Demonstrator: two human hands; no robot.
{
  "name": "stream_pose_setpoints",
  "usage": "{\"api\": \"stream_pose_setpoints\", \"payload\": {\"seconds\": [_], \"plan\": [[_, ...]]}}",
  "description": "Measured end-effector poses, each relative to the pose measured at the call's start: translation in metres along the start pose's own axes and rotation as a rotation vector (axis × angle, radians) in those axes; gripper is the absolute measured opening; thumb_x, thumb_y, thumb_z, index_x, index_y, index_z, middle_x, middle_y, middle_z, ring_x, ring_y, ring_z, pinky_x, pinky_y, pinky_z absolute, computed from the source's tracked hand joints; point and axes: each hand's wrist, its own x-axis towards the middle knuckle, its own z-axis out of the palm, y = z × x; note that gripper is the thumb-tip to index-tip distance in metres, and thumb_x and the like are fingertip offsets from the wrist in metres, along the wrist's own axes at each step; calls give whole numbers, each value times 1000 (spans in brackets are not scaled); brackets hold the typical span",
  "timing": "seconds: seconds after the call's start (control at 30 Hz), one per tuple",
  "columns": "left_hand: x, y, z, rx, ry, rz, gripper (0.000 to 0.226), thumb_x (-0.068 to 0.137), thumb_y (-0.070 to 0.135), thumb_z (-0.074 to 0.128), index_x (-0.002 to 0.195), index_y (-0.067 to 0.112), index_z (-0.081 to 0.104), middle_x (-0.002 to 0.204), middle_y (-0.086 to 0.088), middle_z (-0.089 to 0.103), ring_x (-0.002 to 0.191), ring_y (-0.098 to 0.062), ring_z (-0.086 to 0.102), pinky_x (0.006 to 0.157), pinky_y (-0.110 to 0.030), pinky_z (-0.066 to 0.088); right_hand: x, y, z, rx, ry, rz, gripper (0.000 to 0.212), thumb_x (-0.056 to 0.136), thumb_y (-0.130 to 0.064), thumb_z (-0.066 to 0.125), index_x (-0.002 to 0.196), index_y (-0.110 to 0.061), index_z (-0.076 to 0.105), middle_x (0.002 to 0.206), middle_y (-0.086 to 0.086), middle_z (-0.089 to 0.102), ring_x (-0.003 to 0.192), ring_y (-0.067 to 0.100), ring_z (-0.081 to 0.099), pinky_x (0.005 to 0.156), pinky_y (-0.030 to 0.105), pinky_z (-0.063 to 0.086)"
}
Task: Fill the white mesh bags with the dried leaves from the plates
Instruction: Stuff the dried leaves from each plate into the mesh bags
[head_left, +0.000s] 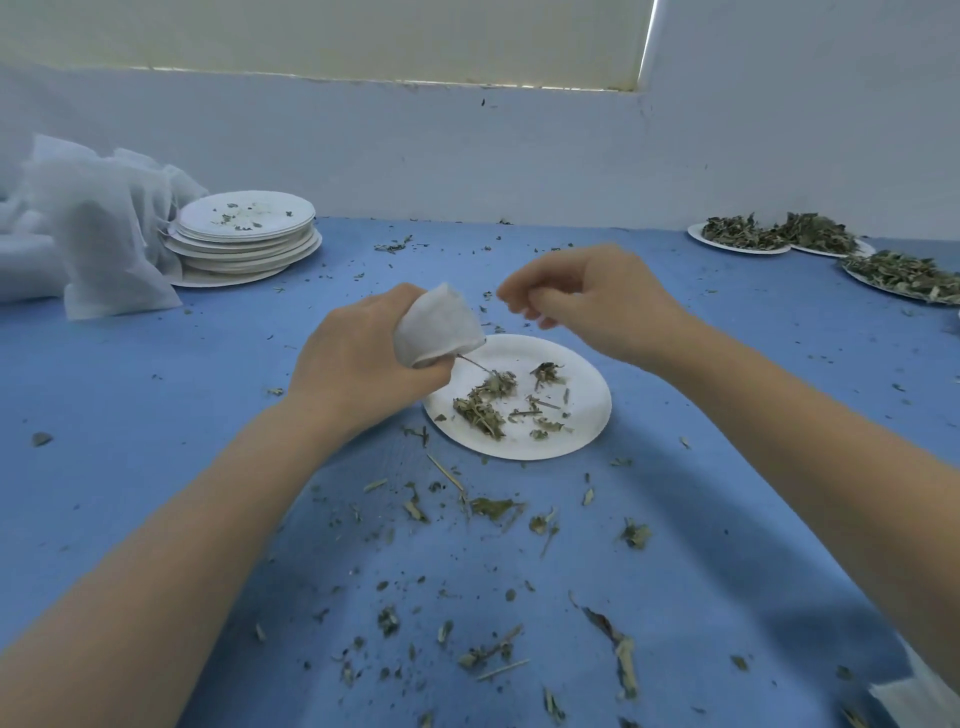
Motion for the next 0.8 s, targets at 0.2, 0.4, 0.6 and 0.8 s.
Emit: {"api": "stream_pose_setpoints", "payload": {"seconds": [0.2, 0.4, 0.6, 0.8], "plan": [[1, -5, 2, -11, 10, -22, 41, 71, 39, 69, 110, 31, 56, 92, 10, 59, 85, -14, 50, 68, -28, 39, 1, 30, 27, -676, -328, 192, 39, 92, -6, 40, 127, -19, 54, 127, 7, 44, 102, 22, 49, 77, 25, 35], [3, -9, 0, -33, 48, -44, 28, 70, 42, 70, 89, 32, 51, 79, 10, 56, 79, -17, 50, 58, -27, 37, -2, 13, 33, -426, -348, 26, 51, 88, 3, 32, 118, -26, 60, 113, -5, 59, 96, 11, 49, 66, 16, 34], [6, -11, -4, -68, 101, -67, 38, 69, 44, 72, 98, 25, 58, 86, 6, 61, 82, -17, 52, 66, -31, 42, -16, 5, 36, -401, -499, -161, 40, 91, -6, 40, 112, -29, 66, 116, -13, 55, 105, 5, 48, 93, 20, 34], [5, -11, -3, -68, 97, -73, 38, 67, 44, 71, 96, 23, 57, 81, 9, 58, 80, -17, 51, 63, -31, 43, -24, 10, 21, -370, -488, -172, 25, 93, -25, 50, 108, -35, 66, 117, -22, 57, 110, -1, 46, 95, 17, 33]]}}
